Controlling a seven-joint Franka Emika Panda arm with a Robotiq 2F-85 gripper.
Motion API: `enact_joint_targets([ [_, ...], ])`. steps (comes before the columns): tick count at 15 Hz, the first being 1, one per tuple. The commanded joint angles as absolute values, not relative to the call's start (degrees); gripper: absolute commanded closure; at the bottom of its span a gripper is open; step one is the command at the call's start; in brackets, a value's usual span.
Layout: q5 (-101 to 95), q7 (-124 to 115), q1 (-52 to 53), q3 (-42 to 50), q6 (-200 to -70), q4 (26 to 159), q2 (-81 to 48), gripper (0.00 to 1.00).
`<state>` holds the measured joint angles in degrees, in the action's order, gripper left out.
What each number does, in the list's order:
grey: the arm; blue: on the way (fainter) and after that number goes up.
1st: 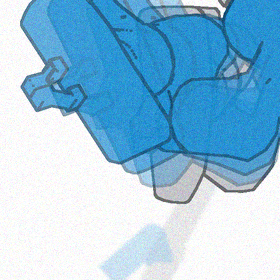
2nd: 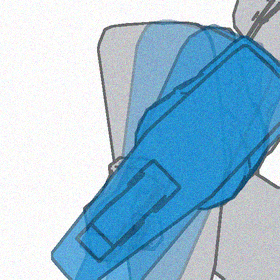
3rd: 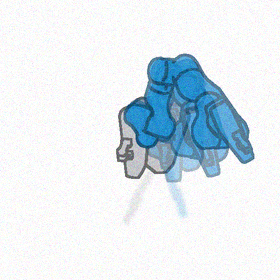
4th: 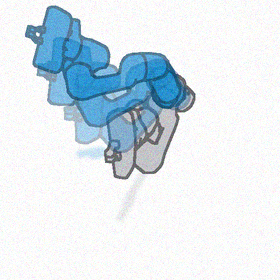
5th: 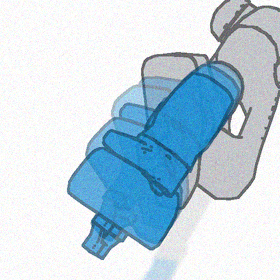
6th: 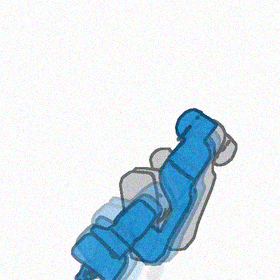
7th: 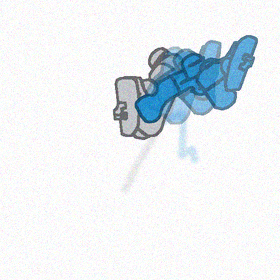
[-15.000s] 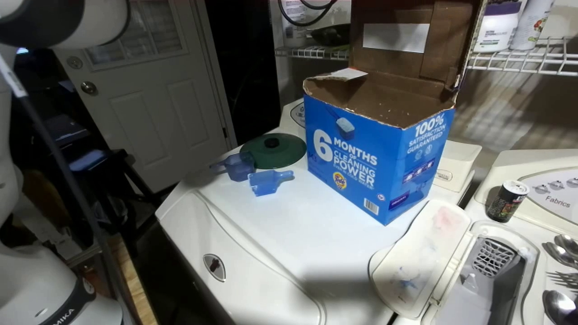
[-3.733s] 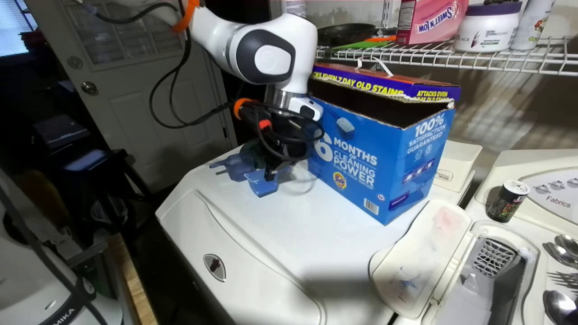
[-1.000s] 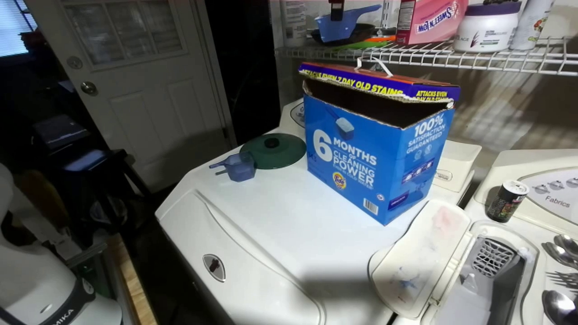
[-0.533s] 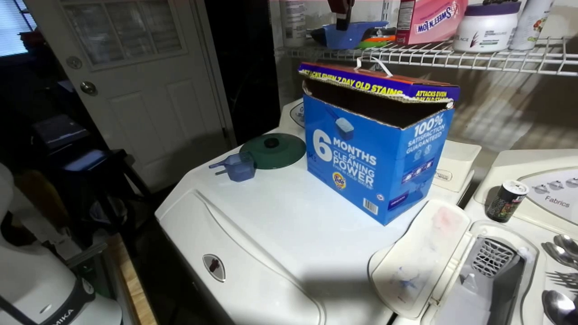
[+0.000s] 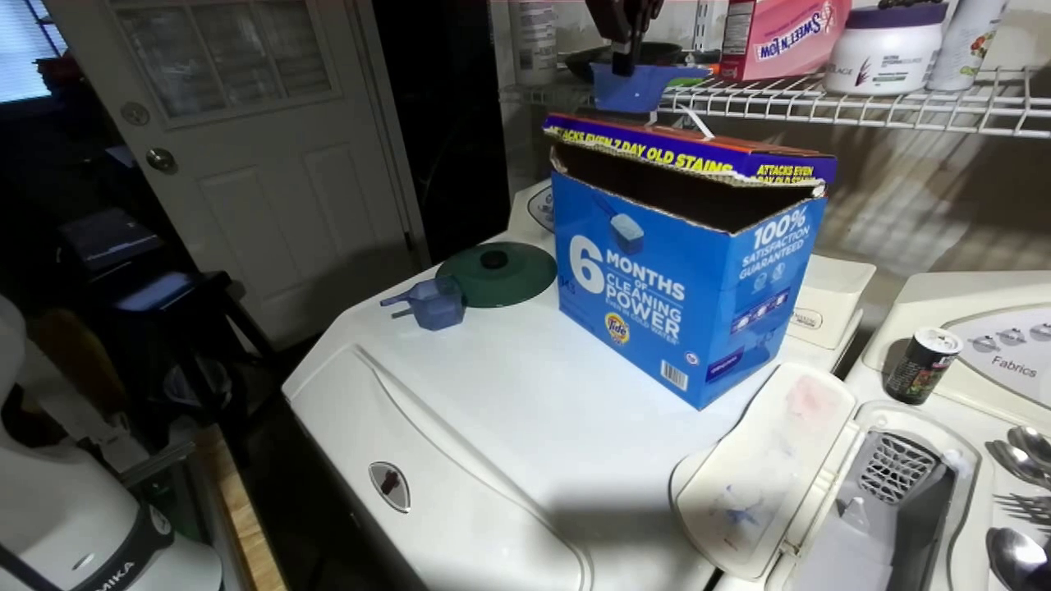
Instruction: Close the lid of the blue cleaning powder box, pick up the blue measuring cup and put it on the blue cleaning powder box
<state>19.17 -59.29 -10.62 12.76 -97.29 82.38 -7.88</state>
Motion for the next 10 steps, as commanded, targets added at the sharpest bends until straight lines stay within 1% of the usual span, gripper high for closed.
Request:
enact_joint_targets([
  [1, 16.63, -62.41, -11.4, 13.03, -93.81, 81.9, -8.08, 0.99],
  [7, 14.5, -62.38, -12.44, 13.66, -91.1, 80.36, -10.98, 0.99],
  [10, 13.91, -61.33, -12.7, 13.73, -92.04, 79.68, -12.78, 0.99],
])
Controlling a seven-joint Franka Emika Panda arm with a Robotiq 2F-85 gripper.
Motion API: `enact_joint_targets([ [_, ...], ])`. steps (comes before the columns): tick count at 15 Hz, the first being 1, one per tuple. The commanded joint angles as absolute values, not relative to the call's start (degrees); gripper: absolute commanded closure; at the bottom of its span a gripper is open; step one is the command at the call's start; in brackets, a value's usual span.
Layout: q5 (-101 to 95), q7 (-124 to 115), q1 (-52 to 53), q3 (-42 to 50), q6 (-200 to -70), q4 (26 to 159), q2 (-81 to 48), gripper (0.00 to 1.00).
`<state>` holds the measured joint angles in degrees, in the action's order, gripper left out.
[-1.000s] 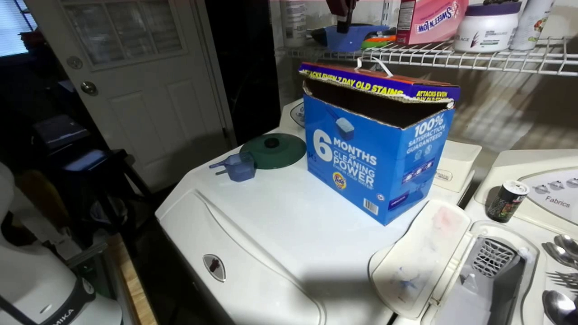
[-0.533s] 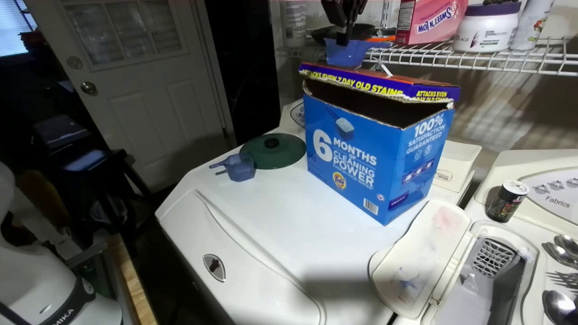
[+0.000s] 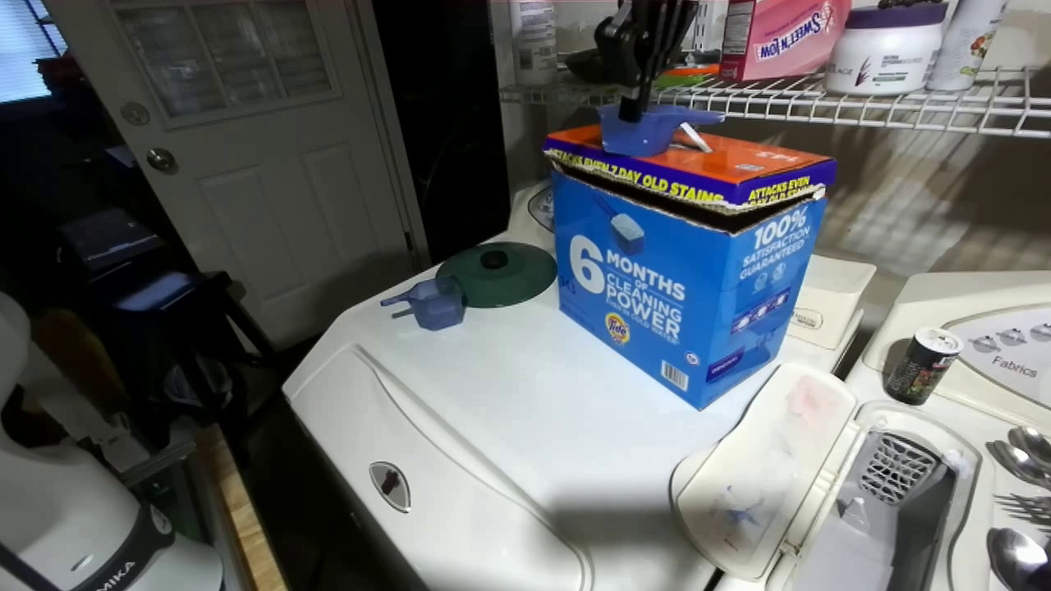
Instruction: Close the lid of the blue cleaning powder box, pick up the blue measuring cup and put it on the blue cleaning powder box
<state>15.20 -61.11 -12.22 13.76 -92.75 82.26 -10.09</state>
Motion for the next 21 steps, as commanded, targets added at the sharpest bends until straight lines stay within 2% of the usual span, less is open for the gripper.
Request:
enact_joint_targets([
  [1, 13.75, -60.92, -12.71, 13.67, -92.31, 79.56, -13.2, 0.99],
  [9, 12.81, -61.38, -12.56, 13.54, -90.85, 77.33, -15.9, 0.99],
  [10, 12.33, -61.52, -12.46, 13.58, -91.24, 77.3, -16.02, 0.71],
  [11, 12.29, -61.34, -12.49, 13.52, -90.94, 77.04, -16.22, 0.69],
  [13, 11.46, -61.55, -12.33, 13.49, -91.3, 77.26, -16.82, 0.57],
  [21, 8.25, -61.17, -10.72, 12.83, -91.85, 77.96, -16.27, 0.01],
])
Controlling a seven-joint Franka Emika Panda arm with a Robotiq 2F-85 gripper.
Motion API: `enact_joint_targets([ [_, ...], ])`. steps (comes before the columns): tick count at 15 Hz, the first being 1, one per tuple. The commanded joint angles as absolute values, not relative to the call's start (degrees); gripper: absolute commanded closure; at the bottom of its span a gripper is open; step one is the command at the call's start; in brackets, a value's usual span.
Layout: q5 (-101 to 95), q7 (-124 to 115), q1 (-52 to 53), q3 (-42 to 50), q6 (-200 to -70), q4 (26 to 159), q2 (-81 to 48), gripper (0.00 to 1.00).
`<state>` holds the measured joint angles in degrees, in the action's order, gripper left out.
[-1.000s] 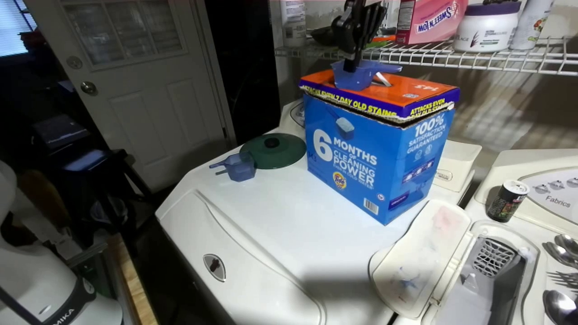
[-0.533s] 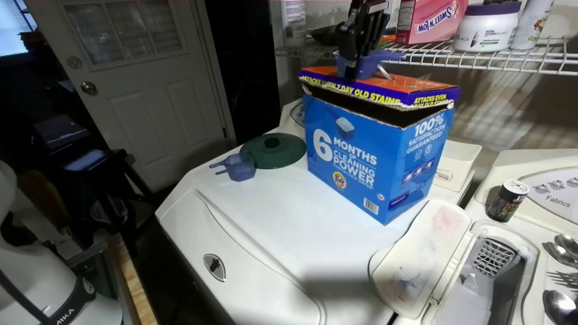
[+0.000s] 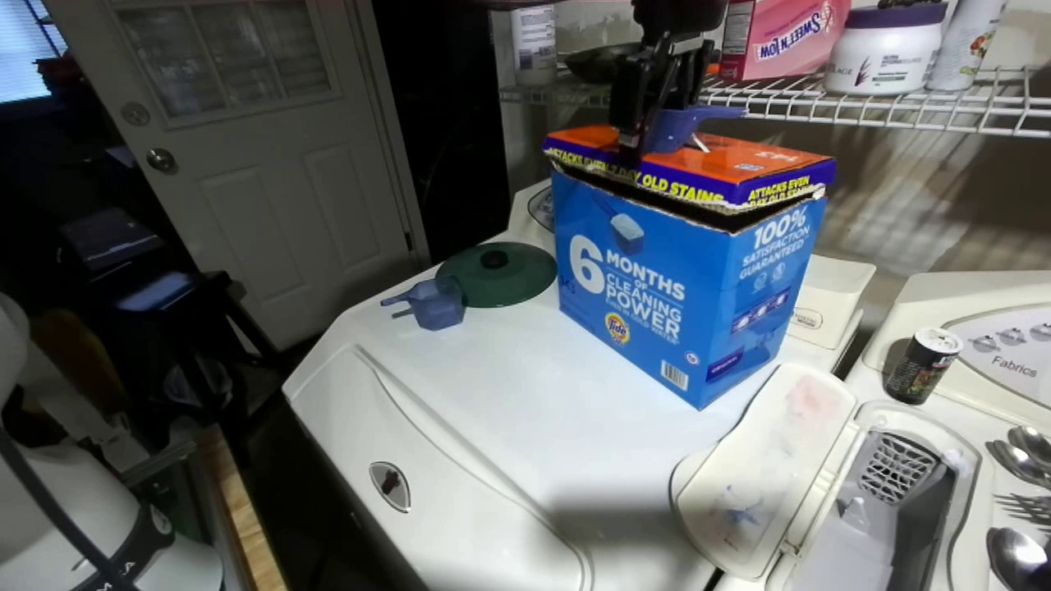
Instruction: Close the lid of the blue cleaning powder box, pick up the blue measuring cup and put it on the blue cleaning powder box
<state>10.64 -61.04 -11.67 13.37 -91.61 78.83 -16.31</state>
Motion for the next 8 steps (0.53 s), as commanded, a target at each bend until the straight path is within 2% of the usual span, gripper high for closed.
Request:
enact_joint_targets([
  [1, 7.66, -61.1, -10.39, 12.69, -91.98, 78.06, -15.97, 0.0],
  [8, 2.66, -61.21, -7.05, 12.59, -94.28, 79.78, -13.82, 0.0],
])
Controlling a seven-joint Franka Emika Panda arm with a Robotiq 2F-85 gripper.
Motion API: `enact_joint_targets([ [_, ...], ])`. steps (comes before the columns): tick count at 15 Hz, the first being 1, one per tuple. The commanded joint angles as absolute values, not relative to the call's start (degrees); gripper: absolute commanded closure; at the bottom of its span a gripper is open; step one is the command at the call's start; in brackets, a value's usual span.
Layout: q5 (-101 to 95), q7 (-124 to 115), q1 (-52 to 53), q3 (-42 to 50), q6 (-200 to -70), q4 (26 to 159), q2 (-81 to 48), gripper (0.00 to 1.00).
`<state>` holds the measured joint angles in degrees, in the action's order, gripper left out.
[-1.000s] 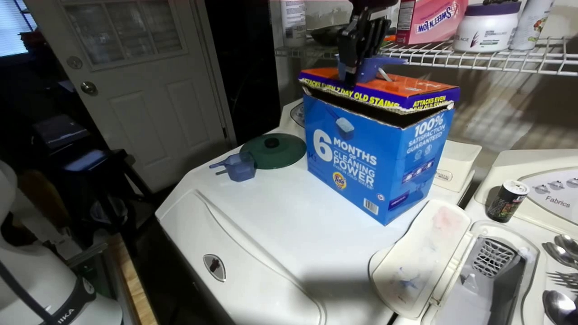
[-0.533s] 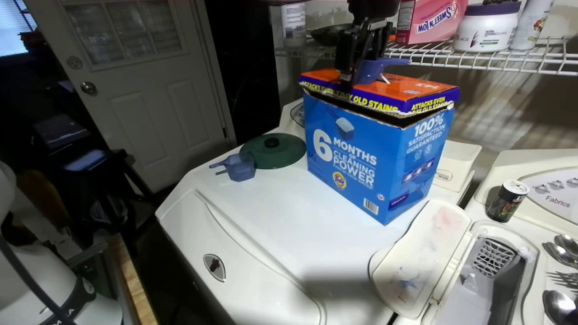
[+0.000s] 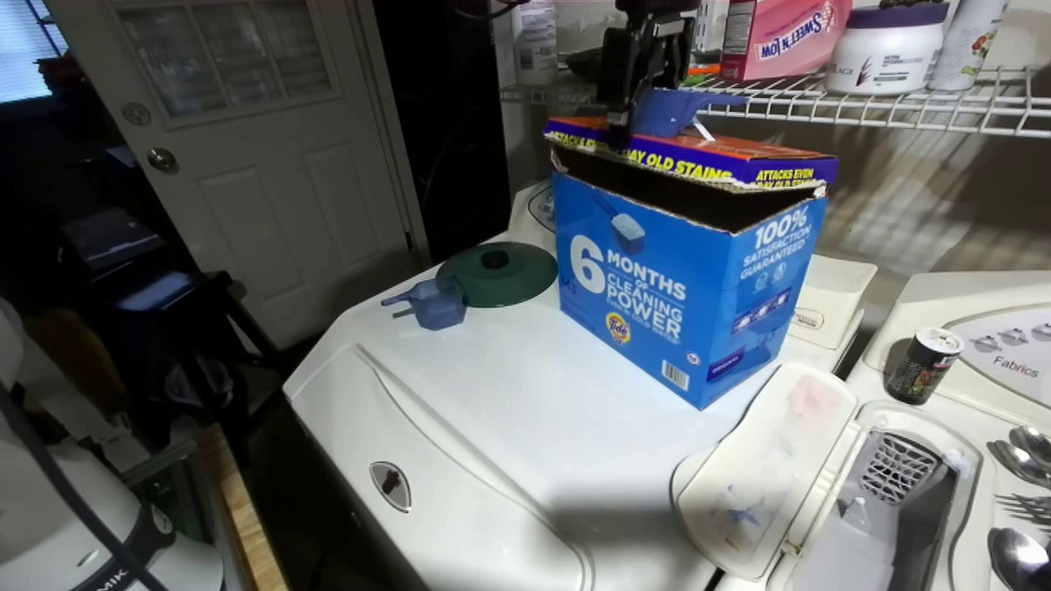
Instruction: Close the lid of the blue cleaning powder box, pick up the blue measuring cup and put it on the blue cleaning powder box
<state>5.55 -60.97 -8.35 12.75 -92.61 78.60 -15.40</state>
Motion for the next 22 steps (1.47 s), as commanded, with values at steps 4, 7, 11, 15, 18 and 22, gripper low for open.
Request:
enact_joint_targets([
  [4, -0.9, -61.17, -5.36, 12.59, -96.82, 80.34, -12.53, 0.0],
  [7, -3.62, -61.43, -4.2, 12.55, -99.02, 81.35, -11.44, 0.0],
  [11, -8.04, -61.82, -2.26, 12.41, -101.11, 83.16, -9.11, 0.0],
  [15, -12.11, -62.45, -0.02, 12.03, -101.74, 85.86, -5.61, 0.0],
  [18, -15.26, -61.35, 1.3, 11.45, -99.83, 86.96, -2.92, 0.0],
  [22, -23.11, -56.21, -0.41, 7.76, -97.38, 87.43, 0.01, 0.0],
])
